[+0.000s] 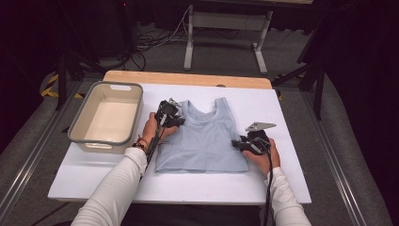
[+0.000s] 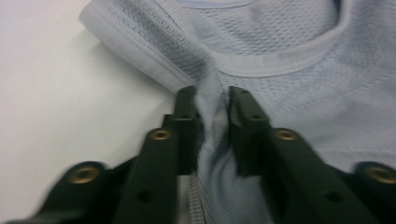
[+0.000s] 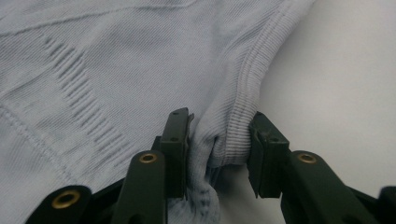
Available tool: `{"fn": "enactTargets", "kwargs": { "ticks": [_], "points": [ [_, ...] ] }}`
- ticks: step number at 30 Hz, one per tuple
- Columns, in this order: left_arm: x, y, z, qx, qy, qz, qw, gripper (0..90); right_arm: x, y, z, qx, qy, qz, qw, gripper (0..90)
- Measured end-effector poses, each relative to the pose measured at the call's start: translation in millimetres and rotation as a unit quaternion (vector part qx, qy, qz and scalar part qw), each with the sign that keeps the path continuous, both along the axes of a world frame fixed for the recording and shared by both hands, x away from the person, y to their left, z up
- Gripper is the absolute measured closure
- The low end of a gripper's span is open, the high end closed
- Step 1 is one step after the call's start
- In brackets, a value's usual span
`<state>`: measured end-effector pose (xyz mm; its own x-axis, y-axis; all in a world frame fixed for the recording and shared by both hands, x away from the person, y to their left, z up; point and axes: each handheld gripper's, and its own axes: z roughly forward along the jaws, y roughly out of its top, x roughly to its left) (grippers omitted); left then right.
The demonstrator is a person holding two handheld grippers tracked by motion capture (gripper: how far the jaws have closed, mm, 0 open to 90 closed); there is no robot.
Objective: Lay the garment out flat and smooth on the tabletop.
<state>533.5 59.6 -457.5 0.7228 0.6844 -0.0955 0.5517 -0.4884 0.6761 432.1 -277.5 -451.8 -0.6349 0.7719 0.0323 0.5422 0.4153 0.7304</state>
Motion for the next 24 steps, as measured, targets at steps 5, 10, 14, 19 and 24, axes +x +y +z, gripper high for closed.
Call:
{"fn": "enactTargets", "kwargs": {
  "ticks": [5, 10, 14, 19, 24],
  "points": [
    [-2.4, 3.8, 4.9, -0.001, -0.028, 0.018, 0.9994, 83.3, -0.6, -0.1, 1.0, 0.001, -0.008, -0.005, 1.0, 63.9],
    [-8.1, 14.1, 21.8, -0.027, -0.073, 0.051, 0.9957, 83.6, 0.7, 1.1, 4.3, 0.008, -0.028, -0.012, 0.9995, 65.3],
    [-8.4, 21.7, 36.1, -0.047, -0.078, 0.061, 0.9939, 83.6, 2.2, 9.3, 8.6, 0.007, -0.044, -0.011, 0.999, 66.0],
    [-7.0, 15.4, 30.1, -0.016, -0.076, 0.066, 0.9948, 75.5, 5.5, 14.9, 6.3, -0.015, -0.042, -0.023, 0.9987, 58.9],
    [-11.9, 9.0, 26.3, -0.015, -0.097, 0.066, 0.993, 47.3, 4.6, 6.3, 2.4, -0.012, -0.022, -0.033, 0.9992, 52.2]
  ]
}}
